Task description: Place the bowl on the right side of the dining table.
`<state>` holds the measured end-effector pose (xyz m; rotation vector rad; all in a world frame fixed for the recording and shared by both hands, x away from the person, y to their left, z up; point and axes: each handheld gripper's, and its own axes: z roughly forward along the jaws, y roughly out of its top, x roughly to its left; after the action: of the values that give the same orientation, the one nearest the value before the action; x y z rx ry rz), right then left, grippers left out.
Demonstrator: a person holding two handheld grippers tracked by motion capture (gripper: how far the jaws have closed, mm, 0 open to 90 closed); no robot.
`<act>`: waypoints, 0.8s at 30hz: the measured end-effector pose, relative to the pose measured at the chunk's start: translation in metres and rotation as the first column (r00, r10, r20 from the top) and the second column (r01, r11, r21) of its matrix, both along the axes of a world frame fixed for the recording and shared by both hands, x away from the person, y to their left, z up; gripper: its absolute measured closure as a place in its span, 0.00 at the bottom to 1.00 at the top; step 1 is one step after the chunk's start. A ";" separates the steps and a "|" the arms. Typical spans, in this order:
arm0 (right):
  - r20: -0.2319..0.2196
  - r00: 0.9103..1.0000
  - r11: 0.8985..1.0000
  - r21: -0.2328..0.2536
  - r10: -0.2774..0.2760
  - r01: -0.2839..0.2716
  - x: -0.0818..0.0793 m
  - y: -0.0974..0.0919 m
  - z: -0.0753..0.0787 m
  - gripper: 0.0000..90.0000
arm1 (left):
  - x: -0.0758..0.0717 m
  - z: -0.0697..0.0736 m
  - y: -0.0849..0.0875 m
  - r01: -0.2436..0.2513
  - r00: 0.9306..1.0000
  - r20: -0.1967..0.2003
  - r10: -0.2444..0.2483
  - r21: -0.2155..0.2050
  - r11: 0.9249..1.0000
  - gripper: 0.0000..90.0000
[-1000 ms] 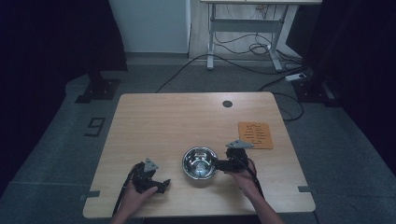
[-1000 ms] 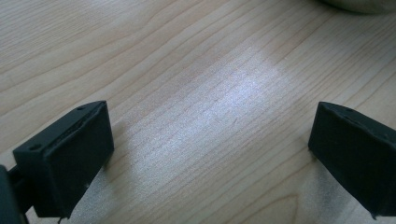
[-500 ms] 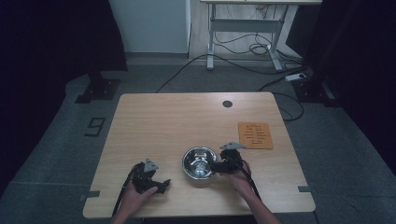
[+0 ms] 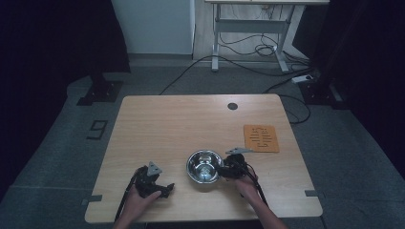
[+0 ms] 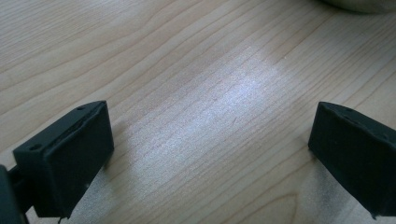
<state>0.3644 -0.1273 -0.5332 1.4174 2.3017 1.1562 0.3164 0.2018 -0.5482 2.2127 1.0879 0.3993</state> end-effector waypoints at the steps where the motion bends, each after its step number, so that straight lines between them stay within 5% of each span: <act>1: -0.003 1.000 1.000 0.003 0.003 -0.003 0.000 0.000 0.000 0.58 | 0.000 0.000 0.000 0.000 1.000 0.000 0.000 0.000 1.000 0.00; 11: -0.068 0.998 0.997 0.071 0.018 -0.013 0.003 -0.003 -0.003 0.79 | 0.000 0.000 0.000 0.000 1.000 0.000 0.000 0.000 1.000 0.00; 15: -0.094 0.995 0.990 0.141 0.021 -0.008 0.006 -0.010 -0.002 0.90 | 0.000 0.000 0.000 0.000 1.000 0.000 0.000 0.001 1.000 0.00; 20: -0.094 0.995 0.980 0.200 0.039 -0.019 0.006 -0.013 0.002 0.92 | 0.000 0.000 0.000 0.001 1.000 0.000 -0.001 0.000 1.000 0.00; 24: -0.080 0.996 0.980 0.195 0.048 -0.031 0.005 -0.013 0.003 0.92 | 0.000 0.000 0.000 0.000 1.000 0.000 0.000 0.000 1.000 0.00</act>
<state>0.3693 -0.1406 -0.5300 1.5200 2.3374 1.3911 0.3165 0.2018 -0.5481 2.2135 1.0876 0.3989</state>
